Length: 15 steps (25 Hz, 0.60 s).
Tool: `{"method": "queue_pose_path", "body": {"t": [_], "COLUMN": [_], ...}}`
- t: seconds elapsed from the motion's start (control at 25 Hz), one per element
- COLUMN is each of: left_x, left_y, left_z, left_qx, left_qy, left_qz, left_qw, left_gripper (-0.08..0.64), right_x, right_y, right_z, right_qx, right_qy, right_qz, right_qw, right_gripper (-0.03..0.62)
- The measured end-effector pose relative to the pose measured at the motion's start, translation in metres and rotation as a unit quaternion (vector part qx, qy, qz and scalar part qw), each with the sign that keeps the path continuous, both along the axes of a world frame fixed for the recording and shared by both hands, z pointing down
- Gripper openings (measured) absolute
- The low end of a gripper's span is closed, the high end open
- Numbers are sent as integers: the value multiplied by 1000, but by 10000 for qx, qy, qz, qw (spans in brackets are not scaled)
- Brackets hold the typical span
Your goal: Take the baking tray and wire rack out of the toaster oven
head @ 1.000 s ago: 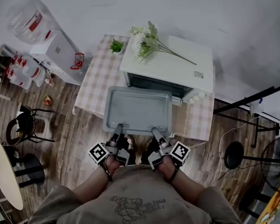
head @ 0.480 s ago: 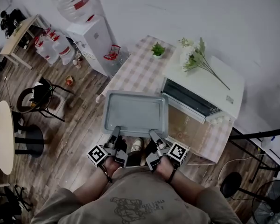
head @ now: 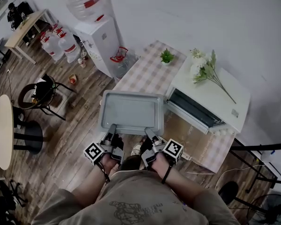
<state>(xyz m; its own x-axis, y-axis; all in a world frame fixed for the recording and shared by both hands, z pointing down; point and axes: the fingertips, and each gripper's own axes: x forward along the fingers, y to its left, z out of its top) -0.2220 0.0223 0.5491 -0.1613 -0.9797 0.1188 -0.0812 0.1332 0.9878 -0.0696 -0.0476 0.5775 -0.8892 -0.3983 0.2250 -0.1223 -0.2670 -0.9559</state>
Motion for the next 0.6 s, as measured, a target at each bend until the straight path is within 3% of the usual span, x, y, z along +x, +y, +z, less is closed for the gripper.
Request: {"method": "queue_pose_path", "body": {"t": [0.28,0.6], "left_x": [-42,-90], "left_y": [-64,-150], "left_z": [10,26], "left_qx": [-83,-268], "left_qy": [-147,-317], "left_qz": [84,656], "left_qw": [9998,9970], "left_gripper": [80,81], "right_x": [-36,-73], "right_y": [-56,-118], "right_z": [6,19], "right_qx": [55,81], "right_qy": [36,-7], "right_qz": [405,1030], "right_qw": [9992,9947], "right_gripper": [86,89]}}
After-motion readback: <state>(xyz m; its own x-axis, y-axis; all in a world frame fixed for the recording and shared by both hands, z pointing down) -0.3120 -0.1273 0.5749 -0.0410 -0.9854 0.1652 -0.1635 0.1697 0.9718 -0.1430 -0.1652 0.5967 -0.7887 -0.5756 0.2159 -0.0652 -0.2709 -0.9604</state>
